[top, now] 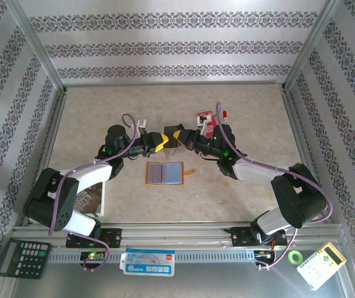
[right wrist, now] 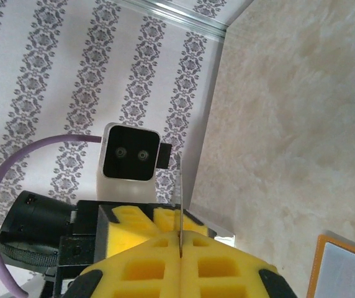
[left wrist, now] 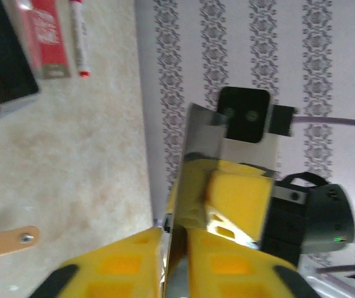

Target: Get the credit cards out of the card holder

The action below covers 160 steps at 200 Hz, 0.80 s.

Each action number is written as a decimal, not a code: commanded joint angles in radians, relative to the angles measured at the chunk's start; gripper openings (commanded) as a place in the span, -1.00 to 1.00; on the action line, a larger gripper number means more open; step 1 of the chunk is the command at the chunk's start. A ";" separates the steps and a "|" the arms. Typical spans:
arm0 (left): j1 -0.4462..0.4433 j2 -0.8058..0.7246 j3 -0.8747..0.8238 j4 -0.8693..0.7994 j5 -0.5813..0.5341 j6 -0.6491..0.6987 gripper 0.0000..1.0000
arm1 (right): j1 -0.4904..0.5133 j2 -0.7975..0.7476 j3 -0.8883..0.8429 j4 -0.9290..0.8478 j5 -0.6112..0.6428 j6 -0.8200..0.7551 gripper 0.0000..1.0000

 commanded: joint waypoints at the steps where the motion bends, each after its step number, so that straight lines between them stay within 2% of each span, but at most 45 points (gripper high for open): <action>1: 0.045 -0.065 -0.019 -0.224 -0.088 0.105 -0.47 | -0.026 -0.010 0.062 -0.151 -0.002 -0.111 -1.00; 35: 0.106 -0.170 0.014 -0.628 -0.232 0.304 -0.19 | -0.072 -0.020 0.158 -0.460 0.056 -0.286 -1.00; 74: 0.163 -0.267 0.070 -0.912 -0.366 0.470 0.23 | -0.089 -0.021 0.341 -0.862 0.224 -0.574 -1.00; 107: 0.192 -0.310 0.109 -1.031 -0.416 0.557 0.58 | -0.091 0.029 0.489 -1.068 0.331 -0.731 -1.00; 160: 0.214 -0.361 0.108 -1.084 -0.450 0.631 0.95 | -0.091 0.156 0.649 -1.177 0.386 -0.836 -1.00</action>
